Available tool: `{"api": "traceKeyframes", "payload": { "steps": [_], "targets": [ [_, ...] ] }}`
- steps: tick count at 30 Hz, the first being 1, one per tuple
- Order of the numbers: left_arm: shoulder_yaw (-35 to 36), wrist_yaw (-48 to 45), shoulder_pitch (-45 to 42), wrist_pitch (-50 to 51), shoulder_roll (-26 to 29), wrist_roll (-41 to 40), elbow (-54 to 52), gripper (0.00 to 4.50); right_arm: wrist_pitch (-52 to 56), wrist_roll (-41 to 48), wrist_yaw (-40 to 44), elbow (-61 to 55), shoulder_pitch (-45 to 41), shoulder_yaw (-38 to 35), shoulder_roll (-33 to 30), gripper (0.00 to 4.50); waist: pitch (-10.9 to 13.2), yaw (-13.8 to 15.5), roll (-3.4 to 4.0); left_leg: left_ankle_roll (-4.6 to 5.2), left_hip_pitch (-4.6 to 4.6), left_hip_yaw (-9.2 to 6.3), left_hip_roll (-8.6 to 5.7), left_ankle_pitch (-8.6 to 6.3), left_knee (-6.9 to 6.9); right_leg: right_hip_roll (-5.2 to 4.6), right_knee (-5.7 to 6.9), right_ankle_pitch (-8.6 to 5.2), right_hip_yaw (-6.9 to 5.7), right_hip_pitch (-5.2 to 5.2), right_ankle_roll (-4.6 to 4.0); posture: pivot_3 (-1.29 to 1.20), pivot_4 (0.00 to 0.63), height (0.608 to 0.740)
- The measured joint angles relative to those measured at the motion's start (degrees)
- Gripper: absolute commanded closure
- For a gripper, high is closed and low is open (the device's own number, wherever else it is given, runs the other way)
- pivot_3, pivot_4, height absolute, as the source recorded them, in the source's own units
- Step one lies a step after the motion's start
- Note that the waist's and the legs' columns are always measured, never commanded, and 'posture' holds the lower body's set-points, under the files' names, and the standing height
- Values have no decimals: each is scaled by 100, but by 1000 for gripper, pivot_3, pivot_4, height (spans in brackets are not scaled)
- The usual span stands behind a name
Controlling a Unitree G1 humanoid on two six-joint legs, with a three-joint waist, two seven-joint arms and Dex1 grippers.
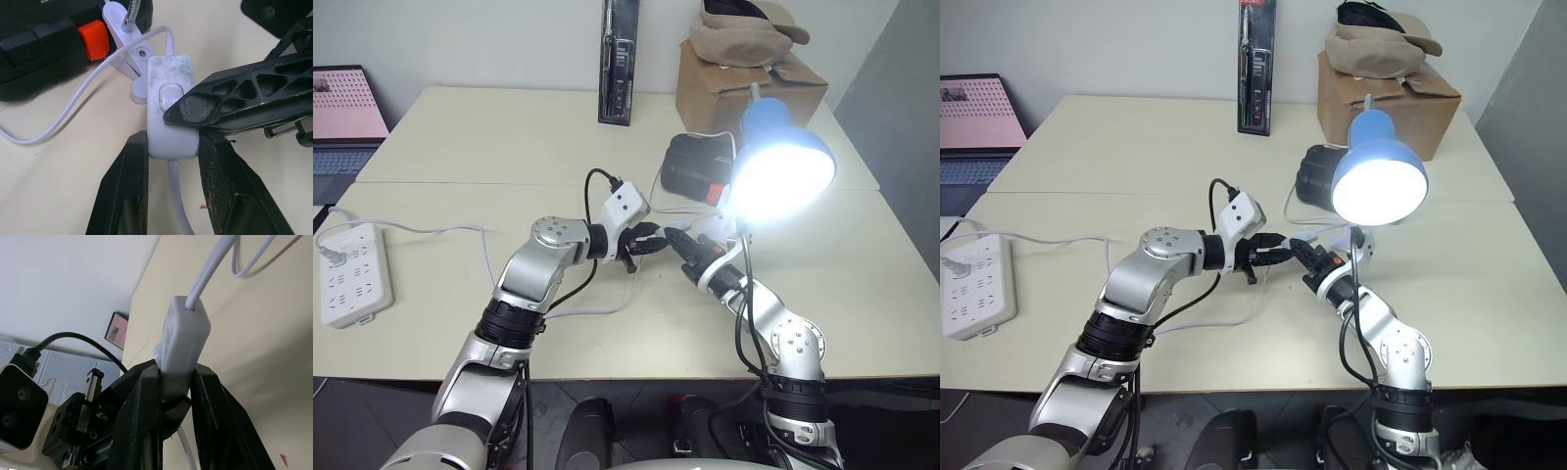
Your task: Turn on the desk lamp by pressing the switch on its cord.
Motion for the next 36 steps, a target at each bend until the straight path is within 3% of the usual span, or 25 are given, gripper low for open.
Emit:
{"api": "traceKeyframes", "payload": {
  "steps": [4, 21, 36],
  "targets": [
    [-1, -3, 0, -13, 6, 1, 0, 3409, -19, 1, -4, 0, 0, 12, 0, 4066, 0, 0, 0, 0, 0, 0, 0, 0, 0, 0, 0, 0, 0, 0, 0, 0, 150, 740],
    [-110, -32, 30, -149, 88, 17, -14, 3409, -248, 3, -7, 0, 75, -59, -17, 15, 0, 1, 1, 0, -2, 0, 0, 0, -1, 0, -1, 0, 1, -1, 0, 0, 150, 740],
    [-129, -13, 30, -297, 121, 45, -2, 3409, -51, 200, 36, -279, 208, 7, -204, 0, 1, 1, 1, 0, -3, 0, 0, 0, -3, 0, -3, 0, 0, -2, 0, 0, 150, 740]
  ]
}}
